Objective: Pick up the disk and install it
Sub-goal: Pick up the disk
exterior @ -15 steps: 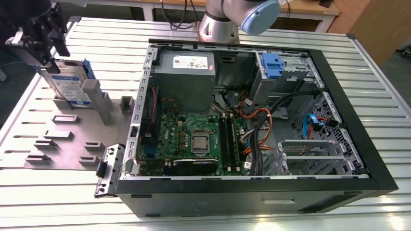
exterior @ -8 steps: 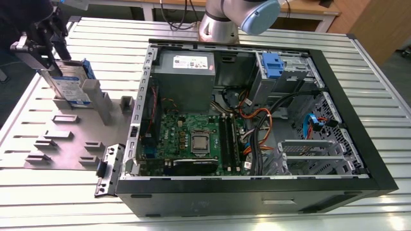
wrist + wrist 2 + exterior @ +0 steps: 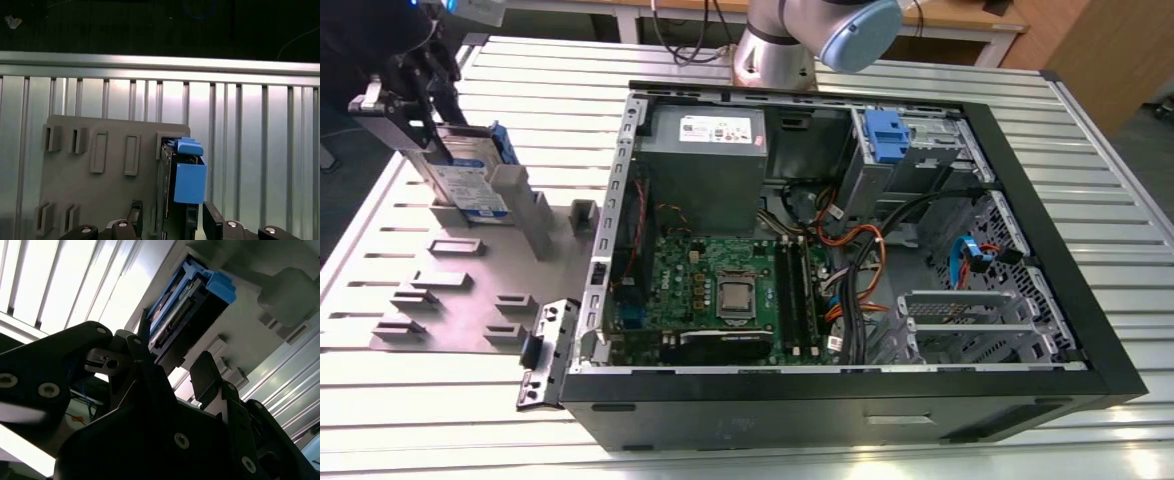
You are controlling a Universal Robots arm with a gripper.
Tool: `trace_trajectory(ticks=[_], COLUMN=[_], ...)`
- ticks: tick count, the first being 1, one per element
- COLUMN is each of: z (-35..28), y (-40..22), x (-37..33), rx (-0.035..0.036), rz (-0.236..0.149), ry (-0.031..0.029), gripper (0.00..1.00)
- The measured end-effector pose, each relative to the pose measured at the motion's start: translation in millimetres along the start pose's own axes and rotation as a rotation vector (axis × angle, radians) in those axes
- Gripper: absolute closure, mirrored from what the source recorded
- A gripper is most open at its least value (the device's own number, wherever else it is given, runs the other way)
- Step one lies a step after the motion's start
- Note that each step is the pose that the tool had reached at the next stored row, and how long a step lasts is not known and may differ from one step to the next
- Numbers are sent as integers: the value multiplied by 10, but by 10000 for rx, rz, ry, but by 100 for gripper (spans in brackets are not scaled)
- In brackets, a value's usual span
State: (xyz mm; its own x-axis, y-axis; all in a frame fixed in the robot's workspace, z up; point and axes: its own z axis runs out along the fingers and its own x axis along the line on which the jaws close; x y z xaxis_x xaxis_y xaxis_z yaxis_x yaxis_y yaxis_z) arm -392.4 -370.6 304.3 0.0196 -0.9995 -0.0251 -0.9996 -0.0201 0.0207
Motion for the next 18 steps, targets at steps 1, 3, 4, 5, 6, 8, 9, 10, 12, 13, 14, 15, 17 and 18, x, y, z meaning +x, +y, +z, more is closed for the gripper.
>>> trace_trajectory(ticks=[1, 3, 4, 5, 6, 8, 9, 10, 12, 13, 14, 15, 17, 18], z=[9, 27, 33, 35, 35, 36, 37, 37, 38, 38, 38, 39, 40, 40], y=[7, 13, 14, 14, 15, 15, 15, 15, 14, 14, 14, 15, 14, 15], x=[0, 1, 1, 1, 1, 1, 1, 1, 1, 1, 1, 1, 1, 1], rx=[6, 11, 11, 10, 9, 10, 11, 10, 11, 11, 11, 11, 11, 11], rz=[-24, -68, -80, -80, -80, -80, -80, -80, -80, -80, -81, -80, -80, -80], ry=[0, 1, 2, 3, 3, 3, 3, 2, 2, 2, 2, 2, 2, 2], gripper=[41, 41, 41, 41, 41, 41, 41, 41, 41, 42, 42, 42, 62, 62])
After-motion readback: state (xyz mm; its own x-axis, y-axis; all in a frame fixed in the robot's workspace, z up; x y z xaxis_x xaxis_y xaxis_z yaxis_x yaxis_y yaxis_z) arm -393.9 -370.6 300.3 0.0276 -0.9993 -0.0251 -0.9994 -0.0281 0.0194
